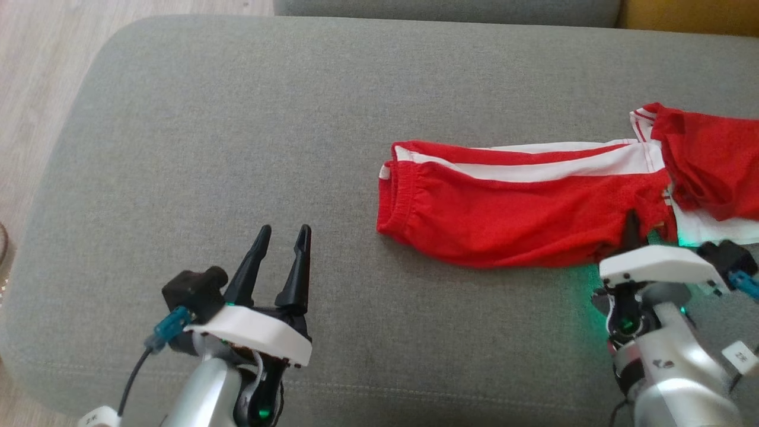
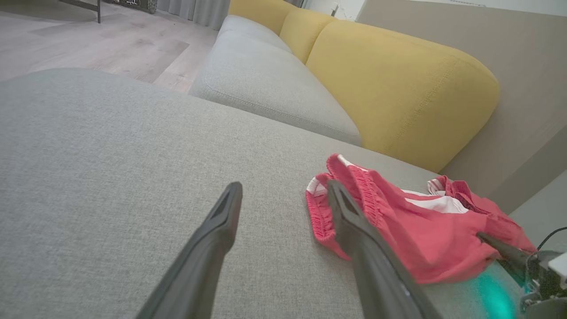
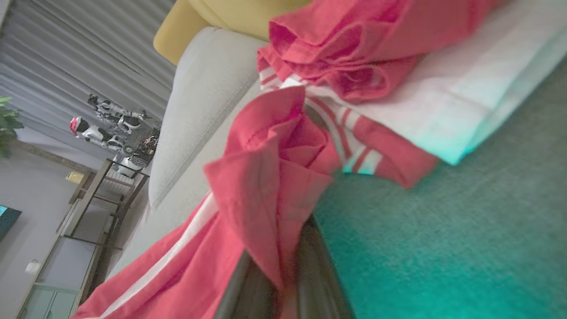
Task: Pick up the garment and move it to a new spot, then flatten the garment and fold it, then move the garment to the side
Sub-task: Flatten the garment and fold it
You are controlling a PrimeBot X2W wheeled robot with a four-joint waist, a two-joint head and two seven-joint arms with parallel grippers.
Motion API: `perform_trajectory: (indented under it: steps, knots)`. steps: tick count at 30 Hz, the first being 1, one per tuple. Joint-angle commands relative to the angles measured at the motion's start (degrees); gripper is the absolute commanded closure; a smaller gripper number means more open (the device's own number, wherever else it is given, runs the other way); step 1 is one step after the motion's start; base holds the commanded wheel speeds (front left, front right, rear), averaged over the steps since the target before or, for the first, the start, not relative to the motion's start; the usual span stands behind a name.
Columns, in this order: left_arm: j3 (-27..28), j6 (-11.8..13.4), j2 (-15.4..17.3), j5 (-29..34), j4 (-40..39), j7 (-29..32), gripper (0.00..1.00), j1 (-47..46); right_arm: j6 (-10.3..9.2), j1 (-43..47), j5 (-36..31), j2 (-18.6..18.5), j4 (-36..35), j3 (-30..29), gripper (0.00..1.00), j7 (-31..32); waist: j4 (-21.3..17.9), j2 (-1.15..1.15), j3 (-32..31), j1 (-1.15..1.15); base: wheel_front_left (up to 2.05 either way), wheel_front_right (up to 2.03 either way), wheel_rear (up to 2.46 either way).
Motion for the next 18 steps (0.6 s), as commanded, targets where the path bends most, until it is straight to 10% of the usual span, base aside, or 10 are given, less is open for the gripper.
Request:
perform_trajectory:
  steps: [1,18]
  knots:
    - [1.8,0.0,0.3,1.0,-1.6,-0.7,0.0,-1.0,-0.04,-2.2,-0.8,0.8,-2.7,2.8,1.0,-1.1,0.0,0.0,-0.1,0.0,0.0,0.0,0.0]
    - [1.0,0.5,0.3,1.2,-1.2,-0.7,0.0,-0.2,-0.04,2.0,-0.4,0.8,-23.8,25.6,1.0,-2.3,4.3,0.0,-2.3,0.0,0.0,0.0,0.0]
